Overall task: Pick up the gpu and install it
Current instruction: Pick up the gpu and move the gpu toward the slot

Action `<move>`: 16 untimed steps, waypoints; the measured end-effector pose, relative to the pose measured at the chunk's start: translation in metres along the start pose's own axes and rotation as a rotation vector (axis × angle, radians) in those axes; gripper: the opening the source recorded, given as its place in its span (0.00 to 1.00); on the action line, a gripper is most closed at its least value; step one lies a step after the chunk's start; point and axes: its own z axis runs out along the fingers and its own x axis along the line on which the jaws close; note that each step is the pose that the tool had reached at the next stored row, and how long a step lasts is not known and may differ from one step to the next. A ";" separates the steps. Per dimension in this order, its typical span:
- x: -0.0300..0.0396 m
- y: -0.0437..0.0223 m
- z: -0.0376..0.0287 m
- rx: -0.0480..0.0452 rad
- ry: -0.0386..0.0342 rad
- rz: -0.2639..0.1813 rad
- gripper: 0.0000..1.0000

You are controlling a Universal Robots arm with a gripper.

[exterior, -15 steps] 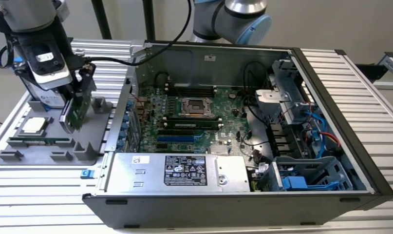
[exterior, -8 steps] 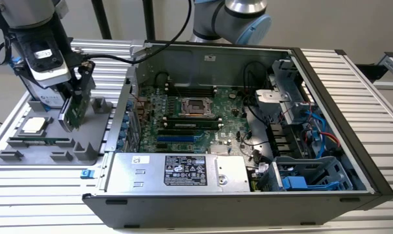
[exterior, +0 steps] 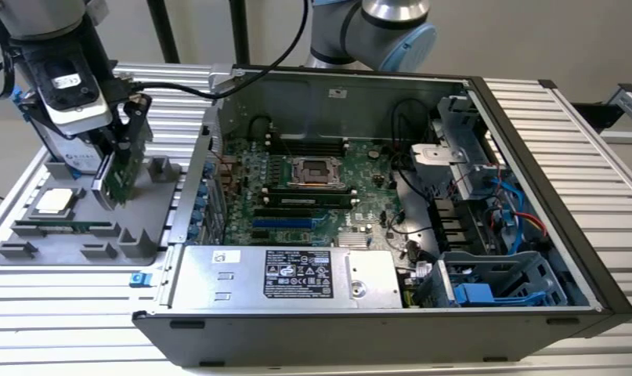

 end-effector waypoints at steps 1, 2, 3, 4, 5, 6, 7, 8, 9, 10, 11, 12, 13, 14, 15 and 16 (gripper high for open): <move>0.0000 0.0001 -0.0007 -0.0001 -0.0001 0.000 0.00; 0.0000 0.0001 -0.0016 -0.0001 -0.0001 0.000 0.00; 0.0000 0.0002 -0.0026 -0.0001 -0.0001 0.000 0.00; 0.0000 0.0002 -0.0036 -0.0001 -0.0001 0.000 0.00; 0.0000 0.0003 -0.0045 -0.0002 -0.0002 0.000 0.00; 0.0000 0.0003 -0.0055 -0.0001 -0.0001 0.000 0.00; 0.0000 0.0004 -0.0064 -0.0001 -0.0001 0.000 0.00; 0.0000 0.0004 -0.0073 0.0000 0.0000 0.000 0.00; 0.0000 0.0005 -0.0080 -0.0001 -0.0001 0.000 0.00; 0.0001 0.0005 -0.0088 -0.0001 -0.0001 0.000 0.00; 0.0000 0.0006 -0.0096 -0.0002 -0.0001 0.000 0.00; 0.0000 0.0006 -0.0104 -0.0001 0.0000 0.000 0.00; 0.0001 0.0007 -0.0112 -0.0001 -0.0001 0.000 0.00; 0.0000 0.0007 -0.0121 0.0000 -0.0001 0.000 0.00; 0.0001 0.0008 -0.0129 -0.0001 -0.0001 0.000 0.00; 0.0001 0.0008 -0.0138 -0.0001 -0.0001 0.000 0.00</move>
